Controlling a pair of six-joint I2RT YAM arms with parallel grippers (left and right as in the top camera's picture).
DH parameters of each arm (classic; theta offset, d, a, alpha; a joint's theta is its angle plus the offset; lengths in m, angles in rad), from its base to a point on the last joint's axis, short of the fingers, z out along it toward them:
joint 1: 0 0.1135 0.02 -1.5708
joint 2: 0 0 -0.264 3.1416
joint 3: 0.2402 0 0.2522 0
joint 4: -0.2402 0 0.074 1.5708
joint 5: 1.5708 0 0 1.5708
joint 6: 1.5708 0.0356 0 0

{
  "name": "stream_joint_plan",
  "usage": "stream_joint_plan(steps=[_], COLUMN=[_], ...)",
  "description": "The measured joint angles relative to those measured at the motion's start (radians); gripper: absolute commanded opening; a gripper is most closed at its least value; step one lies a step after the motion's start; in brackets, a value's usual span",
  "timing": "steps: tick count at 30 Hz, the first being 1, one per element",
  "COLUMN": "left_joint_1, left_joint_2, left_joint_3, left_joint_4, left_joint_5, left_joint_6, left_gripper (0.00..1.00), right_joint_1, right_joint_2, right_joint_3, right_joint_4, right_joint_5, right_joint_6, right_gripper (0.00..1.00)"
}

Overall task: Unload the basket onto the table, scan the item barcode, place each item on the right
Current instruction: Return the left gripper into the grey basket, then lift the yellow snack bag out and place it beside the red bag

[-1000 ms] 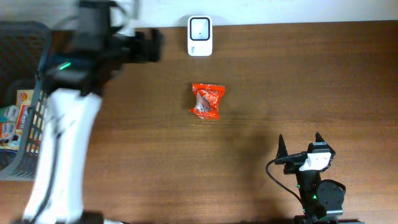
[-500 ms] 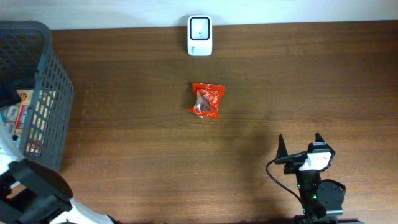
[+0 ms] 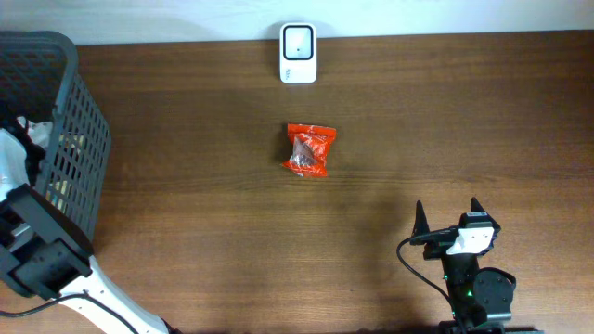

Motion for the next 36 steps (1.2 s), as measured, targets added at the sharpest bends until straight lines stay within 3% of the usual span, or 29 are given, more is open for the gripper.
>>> stream_joint_plan(steps=[2,3,7,9,13,16,19,21,25,27,29,30,33,36], left_joint_1=[0.000,-0.003,-0.005,-0.006,-0.007,-0.024,-0.063,-0.058,-0.066,-0.174,-0.364,-0.479,-0.776,-0.949], left_joint_2=[-0.001,-0.004,-0.016,-0.016,-0.024,-0.068,-0.370,-0.634,-0.766,-0.781,-0.782,-0.779,-0.731,-0.554], left_joint_3=[-0.026,-0.057,-0.105,-0.110,-0.110,-0.109,-0.070,-0.026,-0.025,-0.026,-0.026,-0.026,-0.033,-0.039], left_joint_4=[0.019,0.073,0.146,0.157,0.144,0.116,0.193,0.245,0.356,0.394,0.334,0.261,0.008,-0.129], left_joint_5=[-0.014,-0.090,-0.197,-0.224,-0.241,-0.234,-0.186,-0.061,0.403,0.637,0.698,0.688,0.456,0.237], left_joint_6=[0.014,0.006,-0.024,-0.027,-0.045,-0.192,-0.416,-0.504,-0.539,-0.542,-0.545,-0.545,-0.549,-0.566], left_gripper=[0.86,0.85,0.24,0.00,0.00,0.00,0.00,0.00,0.00,0.00,0.00,0.00,0.00,0.00], right_joint_1=[0.000,0.000,0.000,0.000,0.000,0.000,0.000,0.000,0.000,0.000,0.000,0.000,0.000,0.000], right_joint_2=[0.000,0.000,0.000,0.000,0.000,0.000,0.000,0.000,0.000,0.000,0.001,0.000,0.000,0.000], right_joint_3=[0.000,0.000,0.000,0.000,0.000,0.000,0.000,0.000,0.000,0.000,0.000,0.000,0.000,0.000], right_joint_4=[0.000,0.000,0.000,0.000,0.000,0.000,0.000,0.000,0.000,0.000,0.000,0.000,0.000,0.000], right_joint_5=[0.000,0.000,0.000,0.000,0.000,0.000,0.000,0.000,0.000,0.000,0.000,0.000,0.000,0.000], right_joint_6=[0.000,0.000,0.001,0.000,0.000,0.000,0.000,0.000,0.000,0.000,0.000,0.000,0.000,0.000], right_gripper=[0.99,0.98,0.99,0.99,0.99,0.98,0.99,0.99,0.99,0.99,0.99,0.99,0.99,0.99])
